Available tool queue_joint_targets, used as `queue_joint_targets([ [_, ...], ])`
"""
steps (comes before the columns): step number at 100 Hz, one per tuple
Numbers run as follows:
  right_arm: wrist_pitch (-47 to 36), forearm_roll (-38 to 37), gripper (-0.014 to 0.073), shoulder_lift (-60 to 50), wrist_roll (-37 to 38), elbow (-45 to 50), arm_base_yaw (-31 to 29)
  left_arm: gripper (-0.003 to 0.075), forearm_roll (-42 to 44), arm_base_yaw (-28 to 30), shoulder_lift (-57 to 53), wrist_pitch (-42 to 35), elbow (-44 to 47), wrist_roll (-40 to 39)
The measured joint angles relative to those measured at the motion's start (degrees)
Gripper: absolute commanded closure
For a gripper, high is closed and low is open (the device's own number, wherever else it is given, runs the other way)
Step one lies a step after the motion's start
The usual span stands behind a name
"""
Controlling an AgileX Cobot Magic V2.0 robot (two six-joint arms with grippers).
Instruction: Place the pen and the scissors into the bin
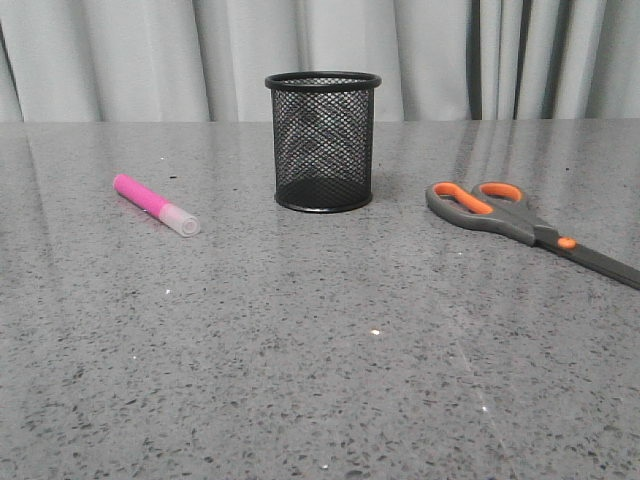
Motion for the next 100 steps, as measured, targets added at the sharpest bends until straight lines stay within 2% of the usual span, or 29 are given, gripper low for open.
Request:
queue_joint_targets([
  [5,2.1,-0.5,0.0244,1.8,0.0,-1.7,0.0,0.0442,0.3,0.0,3.4,1.9,-2.9,1.5],
  [12,5.0,-1.0,0.0232,4.2,0.0,-3.7,0.0,0.0484,1.1,0.0,8.3,5.1,-6.6,3.1],
  [31,11.6,-1.1,0.0232,9.0,-2.4,-6.6,0.0,0.0489,2.2,0.0,21.8,9.5,-14.4,4.1],
  [46,13.2,-1.1,0.0232,10.1,-4.3,-7.3,0.0,0.0489,5.6,0.0,32.8,11.8,-20.3,-1.6],
  [61,13.5,-1.2,0.0232,10.1,-5.1,-7.3,0.0,0.0489,13.6,0.0,46.4,19.8,-28.2,-7.6],
  [75,15.3,-1.2,0.0232,10.3,-10.4,-7.4,0.0,0.0489,17.3,0.0,57.4,26.6,-35.8,-8.9],
  [85,17.5,-1.3,0.0232,10.8,-12.4,-7.5,0.0,0.0489,20.7,-2.0,63.3,29.5,-40.7,-9.5],
  [100,17.9,-1.3,0.0232,12.1,-13.0,-7.5,0.0,0.0476,30.6,-10.1,70.8,32.1,-47.0,-14.8],
])
